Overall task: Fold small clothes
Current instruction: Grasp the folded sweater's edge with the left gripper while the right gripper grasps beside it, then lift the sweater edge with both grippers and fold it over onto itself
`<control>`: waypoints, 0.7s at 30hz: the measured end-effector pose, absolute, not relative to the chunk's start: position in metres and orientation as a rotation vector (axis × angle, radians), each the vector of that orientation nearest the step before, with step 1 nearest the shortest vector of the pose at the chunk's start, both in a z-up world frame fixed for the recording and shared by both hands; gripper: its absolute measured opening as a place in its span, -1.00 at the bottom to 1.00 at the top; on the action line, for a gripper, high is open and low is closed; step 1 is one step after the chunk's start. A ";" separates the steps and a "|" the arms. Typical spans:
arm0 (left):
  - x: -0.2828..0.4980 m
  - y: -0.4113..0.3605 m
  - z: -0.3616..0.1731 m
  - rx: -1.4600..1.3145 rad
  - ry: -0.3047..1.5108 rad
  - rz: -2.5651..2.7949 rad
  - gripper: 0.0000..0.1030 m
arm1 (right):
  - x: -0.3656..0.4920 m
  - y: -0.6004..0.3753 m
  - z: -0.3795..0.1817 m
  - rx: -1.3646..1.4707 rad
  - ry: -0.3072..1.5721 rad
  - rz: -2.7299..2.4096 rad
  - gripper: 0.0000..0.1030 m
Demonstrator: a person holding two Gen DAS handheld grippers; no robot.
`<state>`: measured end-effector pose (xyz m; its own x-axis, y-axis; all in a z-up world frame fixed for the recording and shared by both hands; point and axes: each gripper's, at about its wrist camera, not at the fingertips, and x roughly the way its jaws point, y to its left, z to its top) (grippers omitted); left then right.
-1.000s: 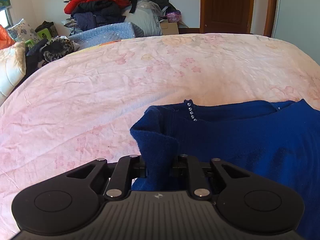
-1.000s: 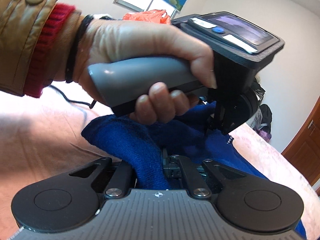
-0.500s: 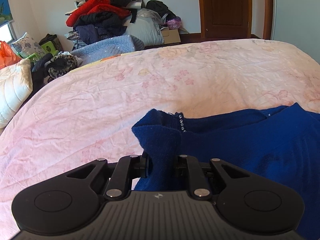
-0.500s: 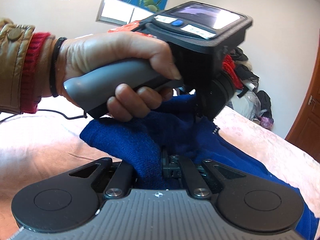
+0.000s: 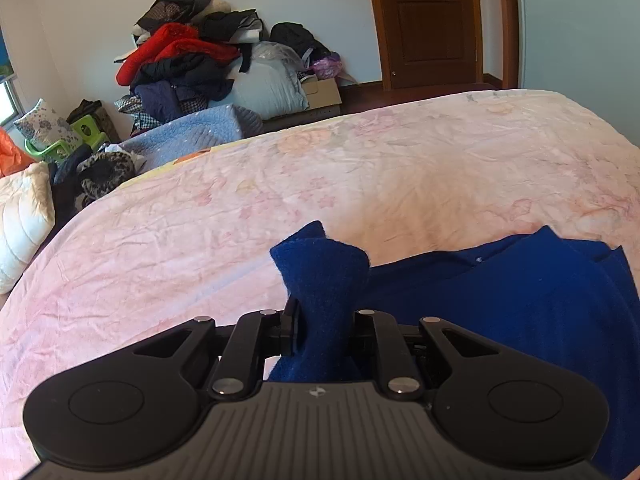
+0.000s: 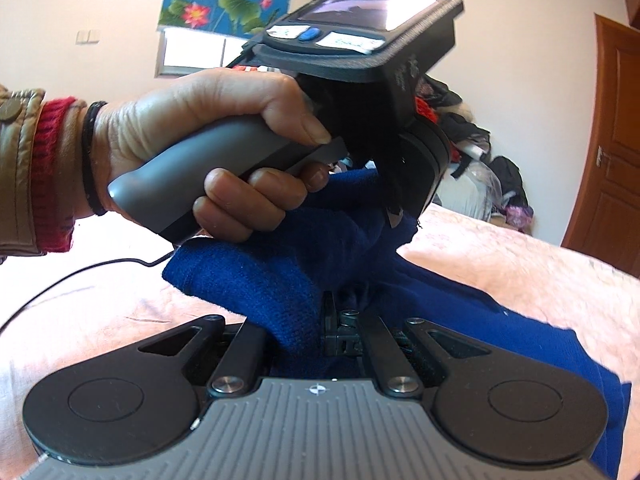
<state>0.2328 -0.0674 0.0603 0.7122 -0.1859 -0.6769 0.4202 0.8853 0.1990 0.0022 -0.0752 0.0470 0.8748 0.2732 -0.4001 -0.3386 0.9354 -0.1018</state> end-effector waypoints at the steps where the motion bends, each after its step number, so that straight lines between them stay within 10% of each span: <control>1: 0.231 -0.073 0.061 0.358 0.701 -0.347 -0.70 | 0.001 -0.080 0.047 -0.161 0.392 0.316 -0.90; 21: 0.202 -0.158 0.062 0.406 0.680 -0.436 -0.70 | -0.027 -0.155 0.037 0.056 0.421 0.242 -0.90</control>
